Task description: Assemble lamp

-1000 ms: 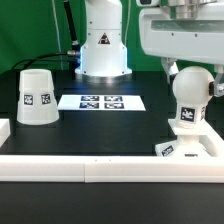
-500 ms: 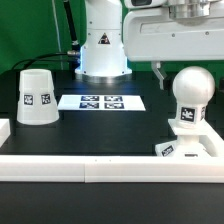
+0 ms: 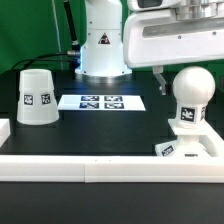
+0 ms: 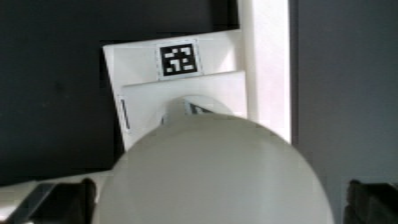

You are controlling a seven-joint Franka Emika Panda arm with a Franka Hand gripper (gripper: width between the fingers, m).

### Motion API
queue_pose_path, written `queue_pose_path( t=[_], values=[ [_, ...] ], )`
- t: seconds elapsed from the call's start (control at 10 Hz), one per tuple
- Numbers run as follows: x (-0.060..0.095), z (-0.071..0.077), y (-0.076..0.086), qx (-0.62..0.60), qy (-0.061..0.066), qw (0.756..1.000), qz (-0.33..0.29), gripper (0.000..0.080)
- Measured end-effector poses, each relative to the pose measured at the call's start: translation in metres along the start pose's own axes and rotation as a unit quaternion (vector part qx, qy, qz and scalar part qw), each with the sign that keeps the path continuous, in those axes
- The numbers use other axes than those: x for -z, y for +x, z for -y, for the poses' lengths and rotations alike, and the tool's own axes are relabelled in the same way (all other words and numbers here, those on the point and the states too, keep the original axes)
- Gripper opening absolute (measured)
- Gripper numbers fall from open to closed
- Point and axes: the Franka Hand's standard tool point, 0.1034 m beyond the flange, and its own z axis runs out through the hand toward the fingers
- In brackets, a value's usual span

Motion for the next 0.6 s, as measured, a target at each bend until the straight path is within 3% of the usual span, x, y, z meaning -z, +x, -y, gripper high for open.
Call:
queue_pose_path(
  t=[0.6],
  values=[
    [-0.0006,0.0002,-0.0004,0.195,-0.012,0.981,0.003,0.0699]
  ],
)
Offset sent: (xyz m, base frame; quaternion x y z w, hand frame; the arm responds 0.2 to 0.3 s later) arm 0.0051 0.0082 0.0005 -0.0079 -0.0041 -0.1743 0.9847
